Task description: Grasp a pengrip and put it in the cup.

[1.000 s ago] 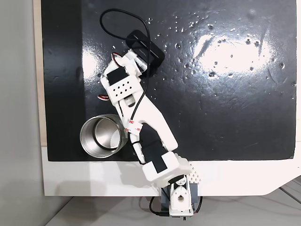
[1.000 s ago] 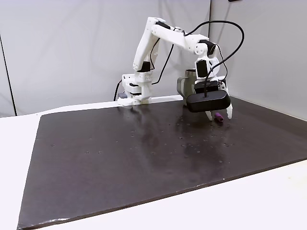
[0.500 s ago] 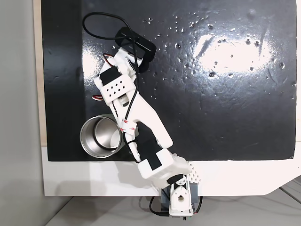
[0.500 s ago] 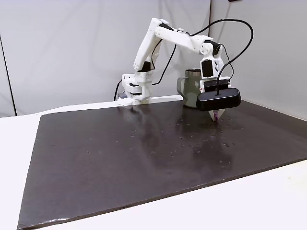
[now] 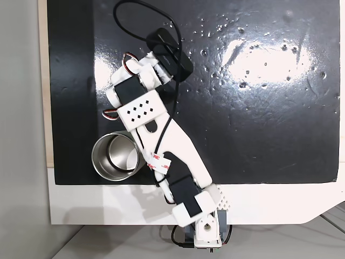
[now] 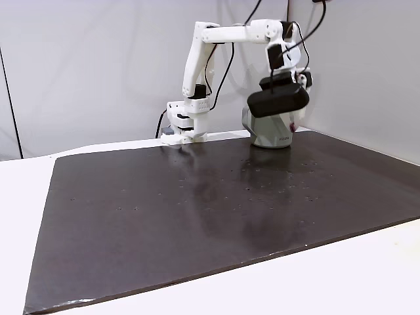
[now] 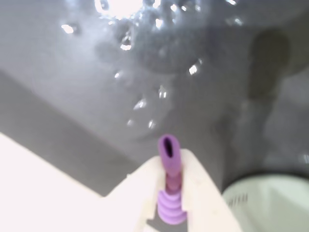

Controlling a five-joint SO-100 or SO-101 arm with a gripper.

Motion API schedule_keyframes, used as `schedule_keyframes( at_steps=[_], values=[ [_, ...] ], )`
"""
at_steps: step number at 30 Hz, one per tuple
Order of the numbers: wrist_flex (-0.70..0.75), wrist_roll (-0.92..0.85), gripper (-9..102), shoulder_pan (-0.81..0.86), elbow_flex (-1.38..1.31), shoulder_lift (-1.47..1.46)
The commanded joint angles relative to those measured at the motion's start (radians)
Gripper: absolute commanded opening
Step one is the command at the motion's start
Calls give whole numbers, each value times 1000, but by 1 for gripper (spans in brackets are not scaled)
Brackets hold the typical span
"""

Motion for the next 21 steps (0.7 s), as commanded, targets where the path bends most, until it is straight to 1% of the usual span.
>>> schedule_keyframes(
  at_steps=[1, 3, 7, 14, 21],
  values=[
    [81, 66, 0, 0, -67, 169],
    [120, 84, 0, -28, -60, 244],
    [150, 63, 0, -133, -9, 402],
    [262, -6, 0, -293, 8, 485],
    [331, -72, 0, -385, 87, 522]
  ],
)
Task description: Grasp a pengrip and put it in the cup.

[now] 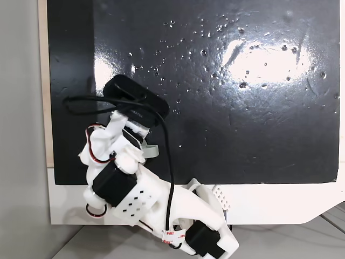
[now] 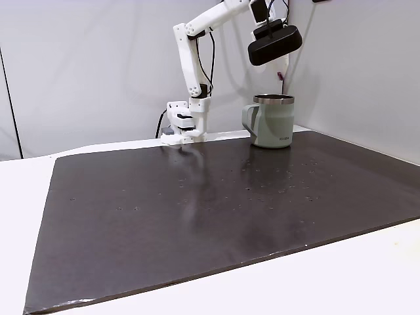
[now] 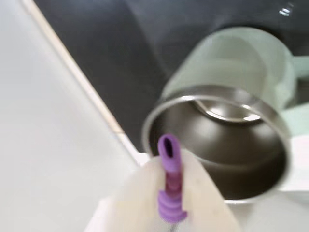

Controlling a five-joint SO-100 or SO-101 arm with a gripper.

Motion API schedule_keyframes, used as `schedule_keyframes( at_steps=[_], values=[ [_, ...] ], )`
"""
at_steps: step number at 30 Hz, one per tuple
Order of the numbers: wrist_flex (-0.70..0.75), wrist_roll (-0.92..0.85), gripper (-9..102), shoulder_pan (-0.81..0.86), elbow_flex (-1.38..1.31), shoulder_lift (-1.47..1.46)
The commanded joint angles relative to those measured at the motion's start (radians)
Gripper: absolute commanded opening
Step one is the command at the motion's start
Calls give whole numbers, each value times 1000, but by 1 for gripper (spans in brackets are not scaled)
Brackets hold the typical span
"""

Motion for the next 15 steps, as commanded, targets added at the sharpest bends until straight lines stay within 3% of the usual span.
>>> schedule_keyframes(
  at_steps=[1, 9, 12, 15],
  values=[
    [26, -38, 0, -52, 28, 57],
    [29, -61, 1, -120, 46, 29],
    [34, -64, 22, -121, 51, 28],
    [34, -64, 28, -123, 63, 44]
  ],
)
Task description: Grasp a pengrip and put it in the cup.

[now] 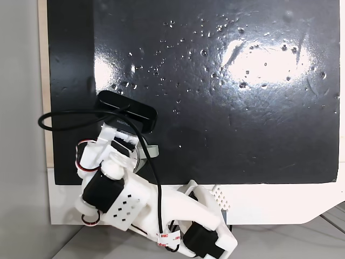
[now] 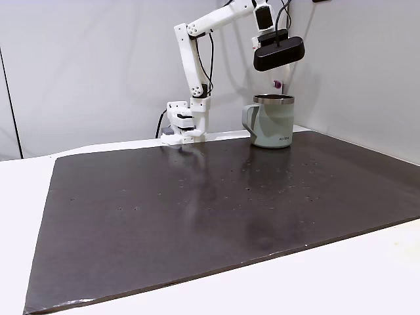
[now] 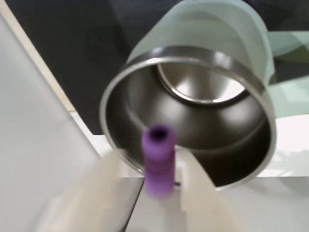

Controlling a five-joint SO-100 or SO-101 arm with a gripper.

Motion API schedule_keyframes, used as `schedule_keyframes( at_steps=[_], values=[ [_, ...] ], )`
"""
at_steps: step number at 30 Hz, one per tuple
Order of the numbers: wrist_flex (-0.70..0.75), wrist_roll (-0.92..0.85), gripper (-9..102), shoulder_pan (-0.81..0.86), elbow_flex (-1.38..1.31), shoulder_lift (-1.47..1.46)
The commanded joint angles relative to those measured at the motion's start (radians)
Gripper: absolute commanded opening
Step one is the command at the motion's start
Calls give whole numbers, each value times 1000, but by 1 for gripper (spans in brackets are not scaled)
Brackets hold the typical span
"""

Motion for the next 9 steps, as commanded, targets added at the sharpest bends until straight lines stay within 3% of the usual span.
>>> schedule_keyframes(
  at_steps=[1, 9],
  values=[
    [6, -9, 28, -11, -2, 46],
    [2, -9, 28, -11, 0, 48]
  ],
)
